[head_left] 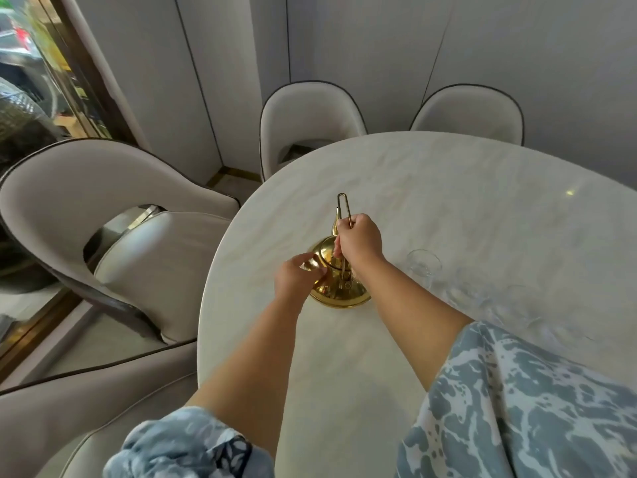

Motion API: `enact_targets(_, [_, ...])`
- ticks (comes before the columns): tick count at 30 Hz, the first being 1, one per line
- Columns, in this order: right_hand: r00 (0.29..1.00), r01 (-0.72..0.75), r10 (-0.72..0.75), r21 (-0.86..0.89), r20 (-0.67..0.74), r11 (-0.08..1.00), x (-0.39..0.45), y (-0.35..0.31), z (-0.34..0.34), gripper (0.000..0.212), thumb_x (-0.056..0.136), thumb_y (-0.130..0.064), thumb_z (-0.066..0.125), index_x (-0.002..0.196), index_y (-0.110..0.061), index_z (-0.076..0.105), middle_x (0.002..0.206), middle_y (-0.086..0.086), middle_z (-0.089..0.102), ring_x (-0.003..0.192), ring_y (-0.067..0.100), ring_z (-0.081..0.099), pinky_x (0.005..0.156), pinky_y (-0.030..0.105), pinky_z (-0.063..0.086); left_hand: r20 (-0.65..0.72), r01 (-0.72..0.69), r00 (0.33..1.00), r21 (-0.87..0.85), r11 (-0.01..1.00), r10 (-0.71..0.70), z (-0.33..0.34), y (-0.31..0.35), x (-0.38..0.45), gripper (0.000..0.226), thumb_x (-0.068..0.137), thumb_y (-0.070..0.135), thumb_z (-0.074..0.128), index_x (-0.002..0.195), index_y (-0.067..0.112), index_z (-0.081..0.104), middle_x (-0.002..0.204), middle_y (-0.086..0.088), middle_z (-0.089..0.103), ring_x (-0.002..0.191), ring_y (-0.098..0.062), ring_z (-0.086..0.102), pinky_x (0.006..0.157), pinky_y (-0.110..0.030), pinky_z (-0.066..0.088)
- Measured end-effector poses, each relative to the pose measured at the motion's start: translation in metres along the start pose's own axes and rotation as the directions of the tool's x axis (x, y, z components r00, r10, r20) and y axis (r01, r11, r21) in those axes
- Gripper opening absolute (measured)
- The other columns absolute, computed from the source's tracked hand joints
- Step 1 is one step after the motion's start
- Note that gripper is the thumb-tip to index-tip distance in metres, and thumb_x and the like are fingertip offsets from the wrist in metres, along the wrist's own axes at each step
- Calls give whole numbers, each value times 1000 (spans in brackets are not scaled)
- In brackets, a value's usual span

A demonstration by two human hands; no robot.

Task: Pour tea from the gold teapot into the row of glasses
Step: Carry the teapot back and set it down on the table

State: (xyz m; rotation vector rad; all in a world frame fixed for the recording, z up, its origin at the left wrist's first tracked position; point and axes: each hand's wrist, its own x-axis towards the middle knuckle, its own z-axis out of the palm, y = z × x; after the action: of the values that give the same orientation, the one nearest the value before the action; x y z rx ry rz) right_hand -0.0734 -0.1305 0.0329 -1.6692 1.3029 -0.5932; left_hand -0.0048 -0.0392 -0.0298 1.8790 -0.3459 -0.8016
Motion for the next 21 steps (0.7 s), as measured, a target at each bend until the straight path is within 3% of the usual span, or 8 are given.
enact_targets(9, [1000, 22, -22, -4, -1, 1000, 6, 13, 8, 23, 99, -26, 53, 109, -7, 63, 100, 16, 74, 90, 33, 73, 81, 44, 61, 9, 13, 1000, 2, 1000, -13, 11, -11, 12, 56, 75, 16, 82, 128, 23, 66, 127, -10, 64, 112, -27, 63, 95, -43, 54])
enact_targets(17, [998, 6, -6, 3, 55, 1000, 2, 13, -1, 23, 101, -25, 54, 110, -6, 60, 87, 13, 76, 69, 22, 71, 79, 39, 61, 63, 2, 998, 20, 1000, -4, 9, -9, 12, 50, 81, 19, 77, 130, 20, 65, 127, -3, 64, 111, -25, 62, 96, -44, 54])
enact_targets(21, [991, -2, 14, -89, 134, 996, -9, 9, -20, 35, 101, -26, 51, 131, -9, 55, 108, 8, 74, 90, 19, 68, 86, 37, 56, 88, -18, 996, 28, 999, 16, 2, -4, -1, 40, 85, 18, 73, 125, 17, 67, 113, 0, 65, 103, -23, 63, 97, -44, 53])
